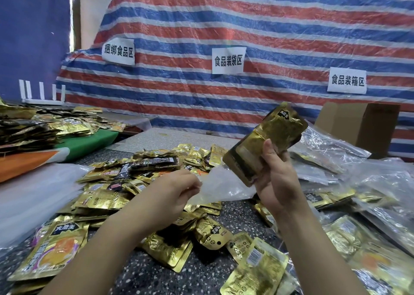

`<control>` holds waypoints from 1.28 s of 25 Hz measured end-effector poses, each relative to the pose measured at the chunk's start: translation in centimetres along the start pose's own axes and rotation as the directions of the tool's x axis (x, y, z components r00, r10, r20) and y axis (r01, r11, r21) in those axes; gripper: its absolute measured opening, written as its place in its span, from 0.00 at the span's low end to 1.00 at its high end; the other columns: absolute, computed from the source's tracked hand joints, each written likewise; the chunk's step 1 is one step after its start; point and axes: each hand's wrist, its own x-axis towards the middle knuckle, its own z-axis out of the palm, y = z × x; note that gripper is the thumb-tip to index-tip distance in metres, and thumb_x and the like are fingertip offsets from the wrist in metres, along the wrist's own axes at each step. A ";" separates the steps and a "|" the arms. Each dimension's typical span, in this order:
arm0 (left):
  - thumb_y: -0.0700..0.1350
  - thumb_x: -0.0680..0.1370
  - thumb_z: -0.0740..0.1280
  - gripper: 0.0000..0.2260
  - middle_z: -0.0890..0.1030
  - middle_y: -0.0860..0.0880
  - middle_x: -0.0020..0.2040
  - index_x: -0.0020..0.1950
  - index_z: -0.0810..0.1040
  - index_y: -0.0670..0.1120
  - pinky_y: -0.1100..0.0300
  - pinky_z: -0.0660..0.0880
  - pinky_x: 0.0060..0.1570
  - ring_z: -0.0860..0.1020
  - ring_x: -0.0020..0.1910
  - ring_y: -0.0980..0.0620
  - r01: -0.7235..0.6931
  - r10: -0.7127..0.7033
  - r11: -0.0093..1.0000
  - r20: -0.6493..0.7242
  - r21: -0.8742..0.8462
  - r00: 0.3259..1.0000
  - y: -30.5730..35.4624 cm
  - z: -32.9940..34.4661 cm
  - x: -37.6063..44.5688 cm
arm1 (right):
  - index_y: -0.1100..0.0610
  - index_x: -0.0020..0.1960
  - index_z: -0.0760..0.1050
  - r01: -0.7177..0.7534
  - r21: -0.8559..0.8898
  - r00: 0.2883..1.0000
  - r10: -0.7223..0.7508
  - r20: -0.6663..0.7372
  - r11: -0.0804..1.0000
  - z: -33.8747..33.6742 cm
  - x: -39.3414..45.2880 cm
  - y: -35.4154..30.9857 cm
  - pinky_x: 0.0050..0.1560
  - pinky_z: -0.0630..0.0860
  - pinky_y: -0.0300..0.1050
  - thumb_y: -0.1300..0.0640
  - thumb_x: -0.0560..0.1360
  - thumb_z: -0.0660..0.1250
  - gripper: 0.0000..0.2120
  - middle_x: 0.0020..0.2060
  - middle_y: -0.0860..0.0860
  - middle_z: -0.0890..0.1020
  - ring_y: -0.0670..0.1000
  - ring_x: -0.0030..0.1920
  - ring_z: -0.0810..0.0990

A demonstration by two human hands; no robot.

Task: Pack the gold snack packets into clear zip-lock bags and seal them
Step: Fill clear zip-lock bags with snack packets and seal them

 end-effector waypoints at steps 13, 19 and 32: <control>0.44 0.79 0.68 0.05 0.79 0.62 0.45 0.45 0.78 0.55 0.66 0.75 0.47 0.79 0.48 0.60 0.031 -0.043 0.978 -0.051 -0.208 0.998 0.2 -1.0 0.0 | 0.60 0.58 0.78 0.106 -0.410 0.980 -0.025 0.199 0.906 -0.4 -0.3 -0.1 0.59 0.78 0.54 0.57 0.67 0.74 0.20 0.54 0.58 0.85 0.58 0.57 0.83; 0.42 0.80 0.67 0.07 0.82 0.57 0.42 0.45 0.78 0.54 0.59 0.78 0.46 0.80 0.44 0.55 0.062 -0.107 0.939 -0.118 -0.337 0.987 0.2 -1.0 0.2 | 0.60 0.55 0.79 0.056 -0.489 0.970 0.069 0.235 0.871 -0.5 -0.3 0.3 0.52 0.82 0.47 0.59 0.65 0.76 0.19 0.51 0.57 0.86 0.56 0.54 0.85; 0.41 0.80 0.66 0.08 0.83 0.52 0.38 0.46 0.76 0.54 0.44 0.79 0.39 0.83 0.36 0.51 0.051 -0.170 0.916 -0.270 -0.397 0.948 0.3 -0.9 0.3 | 0.53 0.55 0.81 0.059 -0.742 0.905 0.279 0.322 0.667 -0.6 -0.8 0.3 0.54 0.81 0.46 0.56 0.67 0.76 0.16 0.50 0.52 0.86 0.53 0.52 0.85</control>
